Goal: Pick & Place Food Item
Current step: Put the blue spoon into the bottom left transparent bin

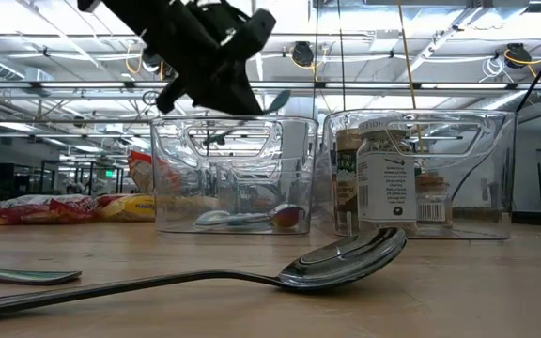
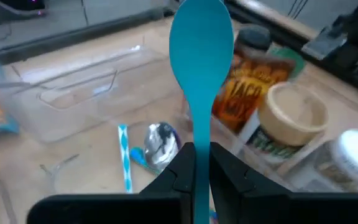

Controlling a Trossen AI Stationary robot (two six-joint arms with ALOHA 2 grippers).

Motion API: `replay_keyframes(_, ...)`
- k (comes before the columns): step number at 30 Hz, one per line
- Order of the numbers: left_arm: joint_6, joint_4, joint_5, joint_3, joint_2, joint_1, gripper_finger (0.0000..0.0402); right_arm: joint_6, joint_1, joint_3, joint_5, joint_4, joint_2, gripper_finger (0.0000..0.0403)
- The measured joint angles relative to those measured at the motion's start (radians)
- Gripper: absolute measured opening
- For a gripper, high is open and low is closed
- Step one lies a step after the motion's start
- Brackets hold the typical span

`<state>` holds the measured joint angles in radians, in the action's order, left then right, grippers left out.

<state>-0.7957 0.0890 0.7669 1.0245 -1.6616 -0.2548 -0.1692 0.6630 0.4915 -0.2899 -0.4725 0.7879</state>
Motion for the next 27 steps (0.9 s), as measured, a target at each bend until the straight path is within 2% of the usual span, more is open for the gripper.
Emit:
replay_keyframes(7, -0.039, 0.021, -0.094, 0.0, -0.047, 0.03, 0.0026, 0.0, 0.0, 0.0, 0.002, 0.0, 0.0, 0.0105)
replay_keyframes(15, -0.132, 0.144, -0.202, 0.0, -0.067, 0.055, 0.0026, 0.0, 0.0, 0.0, 0.002, -0.001, 0.0, 0.0105)
replay_keyframes(27, -0.145, 0.162, -0.201, 0.0, -0.067, 0.072, 0.0026, 0.0, 0.0, 0.0, 0.002, -0.001, 0.0, 0.0105)
